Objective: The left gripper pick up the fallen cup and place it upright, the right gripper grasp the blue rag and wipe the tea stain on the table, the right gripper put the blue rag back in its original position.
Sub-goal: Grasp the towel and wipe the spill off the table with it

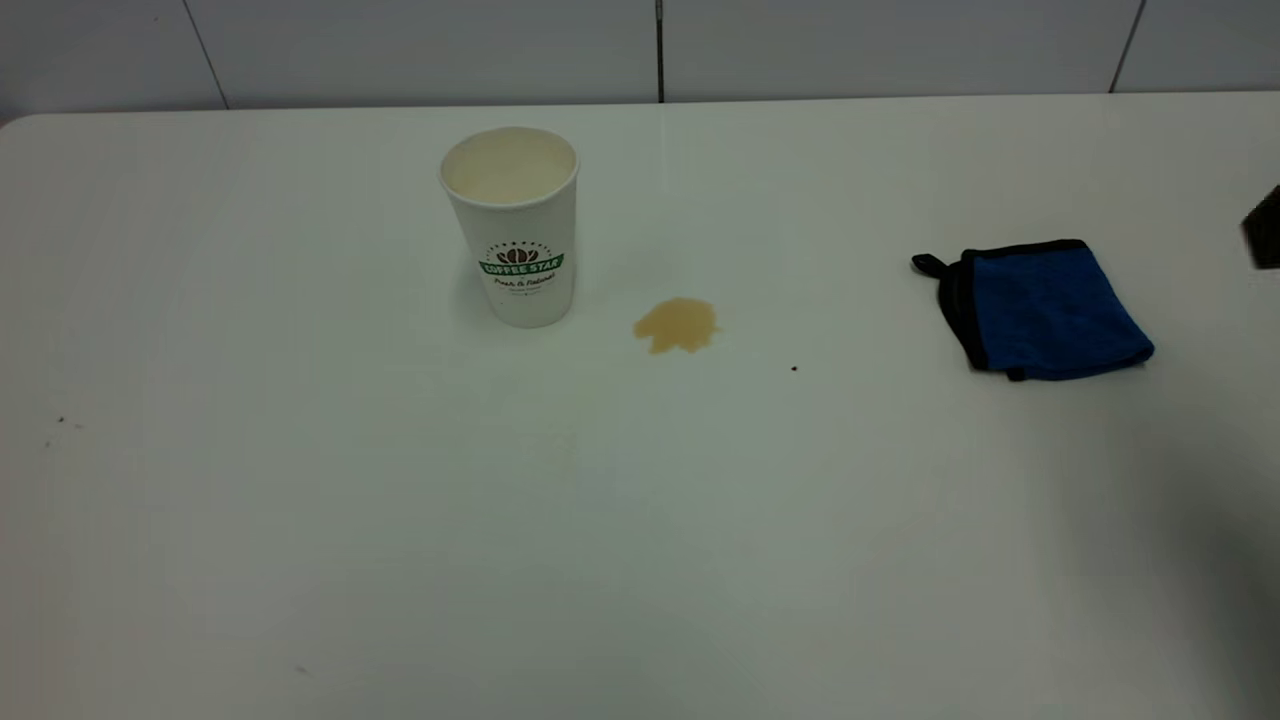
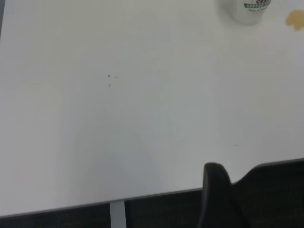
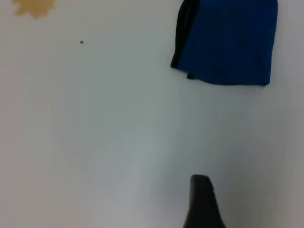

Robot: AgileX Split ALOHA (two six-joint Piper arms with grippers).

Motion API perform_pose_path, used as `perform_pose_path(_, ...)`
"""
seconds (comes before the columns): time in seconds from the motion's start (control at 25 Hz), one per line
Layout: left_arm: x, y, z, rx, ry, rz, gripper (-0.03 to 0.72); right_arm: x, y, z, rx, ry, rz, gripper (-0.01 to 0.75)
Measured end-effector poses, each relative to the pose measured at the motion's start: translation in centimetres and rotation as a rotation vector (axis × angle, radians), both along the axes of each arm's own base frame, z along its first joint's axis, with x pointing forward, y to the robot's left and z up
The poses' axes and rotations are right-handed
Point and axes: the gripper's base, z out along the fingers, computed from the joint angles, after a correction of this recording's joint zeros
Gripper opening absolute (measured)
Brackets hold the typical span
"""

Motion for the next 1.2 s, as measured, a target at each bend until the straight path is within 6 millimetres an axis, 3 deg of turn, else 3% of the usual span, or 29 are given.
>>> perform_pose_path(0.32,0.0,0.0,0.0,0.000,0.000,0.000,0.456,8.8,-0.2,-5.4,-0.078,0.069,0.073,0.573)
perform_pose_path(0.72,0.0,0.0,0.0,0.000,0.000,0.000,0.456,16.8,-2.9,-12.9,-0.118,0.098,0.064,0.573)
perform_pose_path(0.96,0.0,0.0,0.0,0.000,0.000,0.000,0.456,19.5,-2.9,-15.1,-0.097,0.098,0.066,0.573)
perform_pose_path(1.2,0.0,0.0,0.0,0.000,0.000,0.000,0.456,19.6,-2.2,-17.4,-0.069,0.146,0.069,0.573)
